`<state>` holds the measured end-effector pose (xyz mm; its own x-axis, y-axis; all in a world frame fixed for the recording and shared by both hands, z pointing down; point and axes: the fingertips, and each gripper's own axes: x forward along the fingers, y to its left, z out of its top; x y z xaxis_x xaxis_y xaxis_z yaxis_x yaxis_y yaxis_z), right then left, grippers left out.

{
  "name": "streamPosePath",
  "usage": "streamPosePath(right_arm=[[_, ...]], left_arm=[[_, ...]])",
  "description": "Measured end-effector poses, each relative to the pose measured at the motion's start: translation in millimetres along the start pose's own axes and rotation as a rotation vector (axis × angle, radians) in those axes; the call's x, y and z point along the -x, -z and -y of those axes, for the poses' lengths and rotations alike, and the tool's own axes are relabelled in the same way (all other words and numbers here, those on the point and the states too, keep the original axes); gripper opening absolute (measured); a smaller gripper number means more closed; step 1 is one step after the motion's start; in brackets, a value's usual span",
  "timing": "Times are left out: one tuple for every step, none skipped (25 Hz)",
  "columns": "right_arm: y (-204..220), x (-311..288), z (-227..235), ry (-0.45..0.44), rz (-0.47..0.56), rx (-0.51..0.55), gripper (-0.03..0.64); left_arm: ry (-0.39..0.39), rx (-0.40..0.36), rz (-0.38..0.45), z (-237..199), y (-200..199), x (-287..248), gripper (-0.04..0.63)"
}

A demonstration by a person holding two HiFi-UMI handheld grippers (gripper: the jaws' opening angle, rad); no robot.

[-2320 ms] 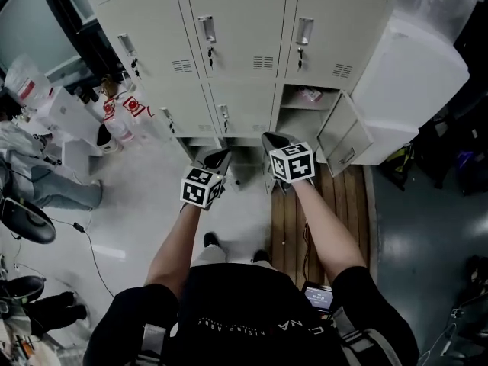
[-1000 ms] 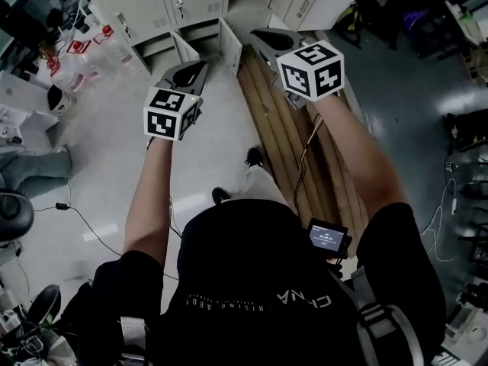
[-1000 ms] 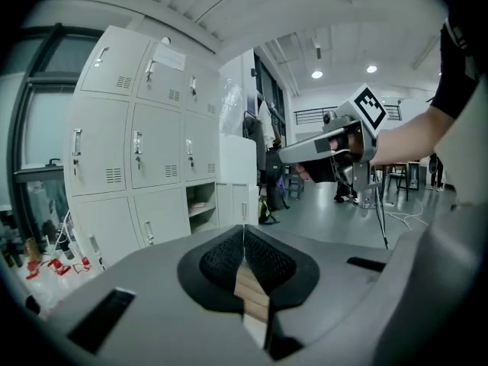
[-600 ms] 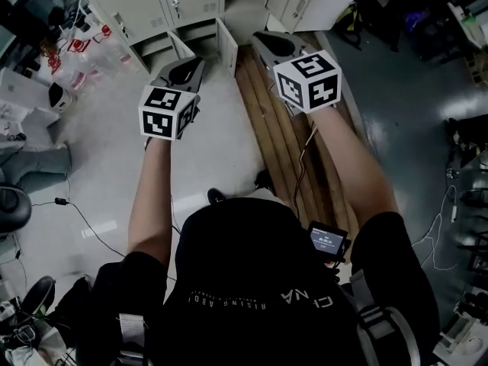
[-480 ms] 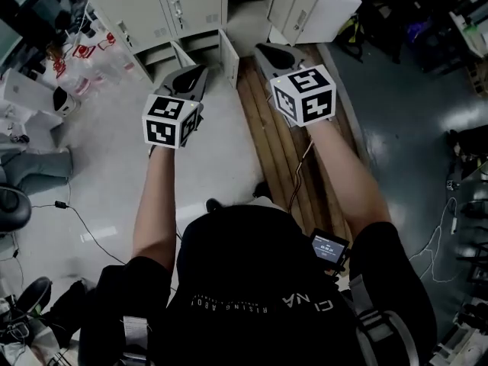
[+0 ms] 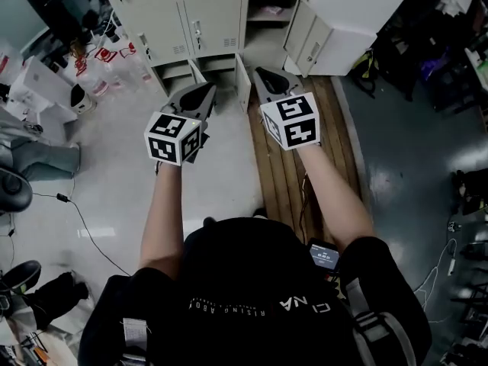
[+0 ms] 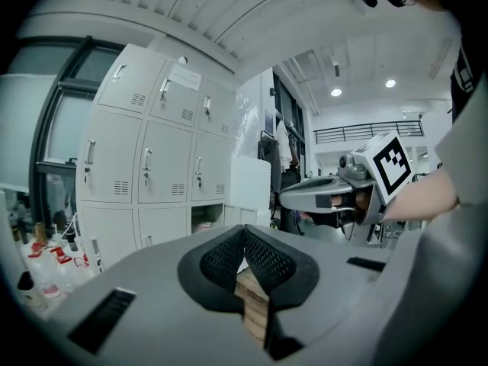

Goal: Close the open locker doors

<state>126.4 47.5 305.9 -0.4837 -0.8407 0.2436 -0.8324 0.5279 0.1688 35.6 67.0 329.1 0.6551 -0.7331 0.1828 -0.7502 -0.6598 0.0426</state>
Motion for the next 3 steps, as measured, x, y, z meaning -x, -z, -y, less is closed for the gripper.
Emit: streamPosePath(right_arm=[[0.8, -0.6, 1.7, -0.003, -0.002, -0.003, 0.032], [2.0, -1.1, 3.3, -0.005, -0.004, -0.006, 0.032], [3.3, -1.6, 4.8, -0.008, -0.007, -0.009, 0.032]], left_arm=[[-0.005, -0.003, -0.003, -0.1, -0.7, -1.2, 0.020], [-0.011, -0.006, -0.006, -0.1, -0.9, -2.4, 0.020], [-0.018, -0.011, -0.010, -0.1, -0.9, -3.5, 0.020]])
